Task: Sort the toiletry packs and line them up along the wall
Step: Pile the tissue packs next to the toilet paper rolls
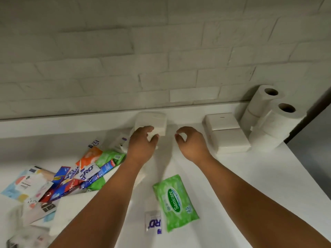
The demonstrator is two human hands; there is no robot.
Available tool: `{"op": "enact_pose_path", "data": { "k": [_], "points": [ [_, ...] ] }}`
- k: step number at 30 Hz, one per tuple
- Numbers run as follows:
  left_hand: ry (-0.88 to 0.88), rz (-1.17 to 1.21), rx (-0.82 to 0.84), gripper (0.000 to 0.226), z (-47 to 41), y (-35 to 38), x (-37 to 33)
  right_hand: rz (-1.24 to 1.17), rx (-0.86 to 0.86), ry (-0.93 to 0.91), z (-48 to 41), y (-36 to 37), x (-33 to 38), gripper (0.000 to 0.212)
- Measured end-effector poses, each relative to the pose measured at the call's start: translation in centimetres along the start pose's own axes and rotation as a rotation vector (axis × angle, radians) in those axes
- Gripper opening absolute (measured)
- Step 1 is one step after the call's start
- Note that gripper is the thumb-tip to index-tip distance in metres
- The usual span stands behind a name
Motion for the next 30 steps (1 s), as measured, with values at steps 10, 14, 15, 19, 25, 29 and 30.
{"op": "enact_pose_path", "data": {
  "k": [10, 14, 15, 19, 25, 29, 30],
  "points": [
    [0.008, -0.063, -0.026, 0.042, -6.3, -2.4, 3.3, -0.096, 0.07, 0.338, -3.2, 6.7, 1.7, 0.052],
    [-0.025, -0.105, 0.054, 0.051, -7.2, -1.4, 4.0, -0.24, 0.074, 0.459, -3.6, 8.6, 1.2, 0.048],
    [-0.035, -0.105, 0.069, 0.051, -7.2, -1.3, 4.2, -0.259, 0.064, 0.469, -3.7, 8.8, 1.1, 0.047],
    [-0.011, -0.119, 0.033, 0.036, -6.9, -1.5, 4.1, -0.311, 0.064, 0.491, -3.6, 9.0, 0.9, 0.046],
    [-0.055, -0.034, -0.024, 0.03, -4.6, -1.9, 2.6, -0.435, 0.09, 0.549, -2.0, 7.0, -0.3, 0.063],
    [-0.118, 0.106, 0.017, 0.031, -3.0, -0.8, 1.7, -0.604, 0.124, 0.569, -0.8, 4.3, -0.9, 0.025],
    [-0.143, 0.153, 0.039, 0.035, -2.5, -0.3, 1.5, -0.631, 0.146, 0.564, -0.5, 3.8, -1.3, 0.023]
  ]
}}
Point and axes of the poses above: each hand's wrist, its own z-axis away from the middle knuckle, its own y-axis out of the palm, x = y × z, the point moved 9 cm from there along -z, towards the middle knuckle, and after that the axes turned 9 degrees about -x, right-handed, at the moved point
